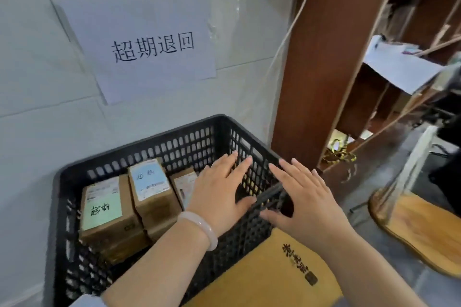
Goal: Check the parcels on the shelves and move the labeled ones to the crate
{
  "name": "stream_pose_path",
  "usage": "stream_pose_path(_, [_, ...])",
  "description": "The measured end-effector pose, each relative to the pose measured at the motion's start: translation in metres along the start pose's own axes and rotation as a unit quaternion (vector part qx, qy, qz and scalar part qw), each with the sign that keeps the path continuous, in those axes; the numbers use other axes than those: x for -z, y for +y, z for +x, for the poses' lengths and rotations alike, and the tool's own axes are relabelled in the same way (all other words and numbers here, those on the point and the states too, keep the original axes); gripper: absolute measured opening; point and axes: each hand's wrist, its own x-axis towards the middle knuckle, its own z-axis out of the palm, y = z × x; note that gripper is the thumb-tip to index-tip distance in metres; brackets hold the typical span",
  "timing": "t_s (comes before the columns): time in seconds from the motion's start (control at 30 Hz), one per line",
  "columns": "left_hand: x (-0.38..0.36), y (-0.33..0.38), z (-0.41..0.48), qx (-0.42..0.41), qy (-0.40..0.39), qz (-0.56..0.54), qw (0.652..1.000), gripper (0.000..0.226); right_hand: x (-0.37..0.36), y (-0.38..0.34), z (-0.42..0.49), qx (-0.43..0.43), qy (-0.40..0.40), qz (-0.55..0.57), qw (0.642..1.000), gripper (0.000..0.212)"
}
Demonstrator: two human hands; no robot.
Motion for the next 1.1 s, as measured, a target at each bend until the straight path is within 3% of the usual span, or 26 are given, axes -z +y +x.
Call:
stream_pose_path(0.23, [-0.022, 0.124, -0.016, -0.227, -0.016, -0.050, 0.972, 0.080, 0.036, 0.010, -0.169, -0.217, 0.058, -0.055, 0.973, 0.103])
stream_pose_path(0.5, [-0.014, 0.299, -0.093, -0.453, 0.006, -0.090, 0.887, 0.091, 0.090, -0.001, -0.366, -0.453, 0.141, -0.122, 0.872, 0.109])
stream_pose_path(0.8, [-0.003, 0.431, -0.282, -0.593, -0.058, -0.177, 0.783, 0.090, 0.119, -0.111, -0.571, -0.640, 0.196, -0.188, 0.718, 0.101])
stream_pose_path(1.0, [0.011, 0.474, -0.437, -0.700, -0.125, -0.232, 0.663, 0.087, 0.117, -0.227, -0.687, -0.763, 0.210, -0.191, 0.581, 0.101])
stream_pose_path(1.1, [0.024, 0.482, -0.500, -0.749, -0.145, -0.231, 0.604, 0.085, 0.109, -0.278, -0.723, -0.797, 0.208, -0.195, 0.532, 0.102])
